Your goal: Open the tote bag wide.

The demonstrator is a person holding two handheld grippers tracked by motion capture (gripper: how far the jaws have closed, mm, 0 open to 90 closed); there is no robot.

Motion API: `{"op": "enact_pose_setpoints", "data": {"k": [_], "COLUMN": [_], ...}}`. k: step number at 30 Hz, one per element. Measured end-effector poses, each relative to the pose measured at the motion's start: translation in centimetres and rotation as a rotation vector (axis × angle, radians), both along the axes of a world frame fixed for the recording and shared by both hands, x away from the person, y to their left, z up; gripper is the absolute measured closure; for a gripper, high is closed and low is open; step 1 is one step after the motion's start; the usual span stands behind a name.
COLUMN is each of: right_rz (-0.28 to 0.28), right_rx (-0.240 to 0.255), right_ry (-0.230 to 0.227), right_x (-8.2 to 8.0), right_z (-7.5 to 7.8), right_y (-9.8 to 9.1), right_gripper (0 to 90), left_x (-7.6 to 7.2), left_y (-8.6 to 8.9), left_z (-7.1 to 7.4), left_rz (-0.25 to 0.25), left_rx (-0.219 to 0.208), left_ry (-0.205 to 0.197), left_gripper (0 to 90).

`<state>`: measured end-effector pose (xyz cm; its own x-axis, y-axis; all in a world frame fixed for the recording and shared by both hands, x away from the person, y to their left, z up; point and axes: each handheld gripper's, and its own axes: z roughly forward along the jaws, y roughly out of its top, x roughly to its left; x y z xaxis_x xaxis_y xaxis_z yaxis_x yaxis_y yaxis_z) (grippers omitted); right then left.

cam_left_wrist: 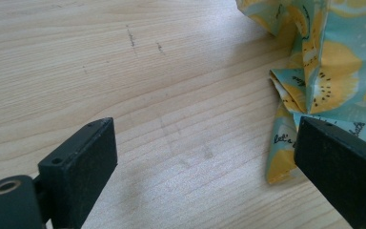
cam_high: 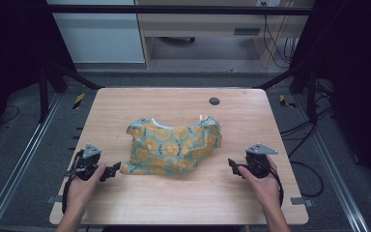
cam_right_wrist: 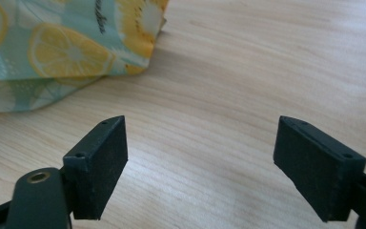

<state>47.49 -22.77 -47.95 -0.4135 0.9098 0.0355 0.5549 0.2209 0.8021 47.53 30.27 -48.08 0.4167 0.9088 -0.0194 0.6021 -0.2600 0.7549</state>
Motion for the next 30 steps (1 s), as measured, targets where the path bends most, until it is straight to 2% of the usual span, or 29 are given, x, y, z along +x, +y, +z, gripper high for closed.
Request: {"op": "enact_pose_setpoints", "data": {"k": [4,6,7,8,9,10,13,14,19,22,23,26,27,28,29,30], "right_rz": [0.024,0.040,0.065,0.065,0.095,0.095,0.130,0.130,0.164,0.228,0.235,0.245,0.242,0.247,0.247,0.257], "right_rx": [-0.021,-0.023,-0.025,-0.025,-0.024,-0.024,-0.045,-0.045,-0.074,-0.087,-0.089,-0.090,-0.111,-0.110,-0.110,-0.115], "right_ry": [-0.014,-0.035,-0.057,-0.057,-0.062,-0.062,-0.092,-0.092,-0.111,-0.074,-0.056,-0.044,-0.034,-0.034,-0.034,-0.025], "right_x": [0.2,0.6,1.1,1.1,1.8,1.8,3.4,3.4,5.5,7.3,7.7,8.4,9.0,9.1,9.1,9.2], "right_z": [0.9,2.1,3.4,3.4,4.7,4.7,7.3,7.3,9.5,9.5,9.3,9.0,8.6,8.5,8.5,8.4], "right_y": [0.6,0.9,1.3,1.3,1.8,1.8,2.8,2.8,4.1,5.6,6.0,6.5,7.0,7.2,7.2,7.4], "right_gripper": [18.2,20.2,21.5,21.5,24.2,24.2,25.5,25.5,30.0,31.3,31.3,34.8,44.3,53.9,53.9,60.7], "left_x": [-0.1,-0.2,-0.2,-0.2,-0.2,-0.1,-0.2,-0.2,-0.2,-0.2,-0.2,-0.3,-0.3,-0.3,-0.3,-0.3], "left_y": [0.0,0.0,-0.1,-0.1,-0.2,-0.3,-0.7,-0.7,-0.9,-0.9,-0.9,-0.8,-0.7,-0.7,-0.7,-0.7], "left_z": [0.1,0.2,0.2,0.2,0.1,0.1,0.2,0.2,0.3,0.3,0.3,0.4,0.5,0.5,0.6,0.6], "left_rz": [0.001,-0.001,-0.008,-0.008,-0.016,-0.017,-0.031,-0.031,-0.033,-0.031,-0.032,-0.030,-0.033,-0.035,-0.036,-0.036], "left_rx": [0.001,-0.003,-0.001,-0.001,0.001,-0.003,0.016,0.016,0.019,0.019,0.021,0.016,0.019,0.019,0.018,0.018], "left_ry": [0.006,-0.004,-0.006,-0.006,-0.001,-0.001,-0.008,-0.008,-0.019,-0.020,-0.024,-0.032,-0.033,-0.032,-0.033,-0.033], "left_gripper": [7.0,7.1,7.1,7.1,7.1,7.1,7.1,7.1,7.2,7.2,7.2,7.2,7.2,7.2,7.2,7.2]}}
